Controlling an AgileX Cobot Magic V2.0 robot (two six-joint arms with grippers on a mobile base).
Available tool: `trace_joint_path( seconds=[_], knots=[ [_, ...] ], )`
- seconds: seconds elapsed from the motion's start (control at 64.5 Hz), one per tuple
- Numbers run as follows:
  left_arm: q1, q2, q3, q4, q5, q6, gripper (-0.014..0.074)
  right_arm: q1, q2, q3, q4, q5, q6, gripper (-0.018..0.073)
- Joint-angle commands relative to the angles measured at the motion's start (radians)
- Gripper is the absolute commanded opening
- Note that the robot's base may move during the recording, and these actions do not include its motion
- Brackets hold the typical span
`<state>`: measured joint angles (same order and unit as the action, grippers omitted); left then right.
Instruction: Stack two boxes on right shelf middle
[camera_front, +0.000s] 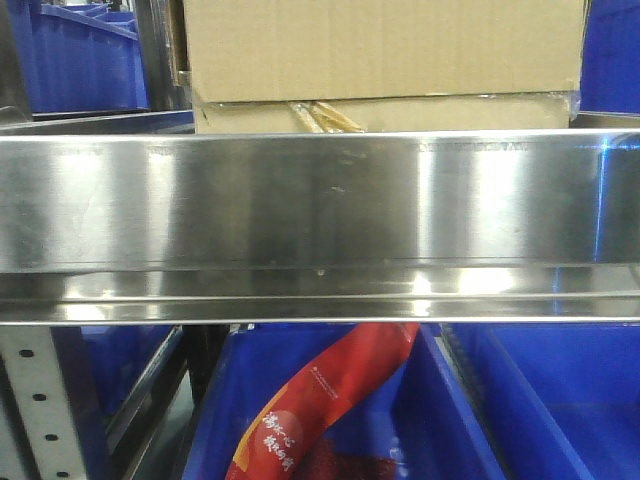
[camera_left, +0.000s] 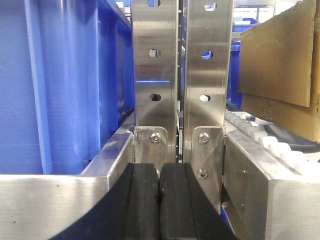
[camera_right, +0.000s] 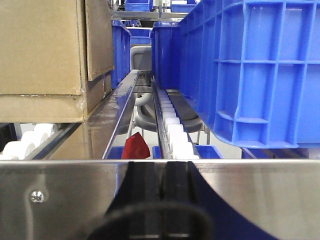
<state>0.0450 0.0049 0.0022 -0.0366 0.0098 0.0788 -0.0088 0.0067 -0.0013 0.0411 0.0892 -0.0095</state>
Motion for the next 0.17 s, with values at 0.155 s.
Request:
trace_joint_path(
  seconds=[0.155],
  knots=[
    [0.002,-0.005,-0.002,-0.006,-0.020,0.001,-0.0111,-0.007,-0.007,0.001,-0.007,-0.011,0.001,-0.0162]
  ],
)
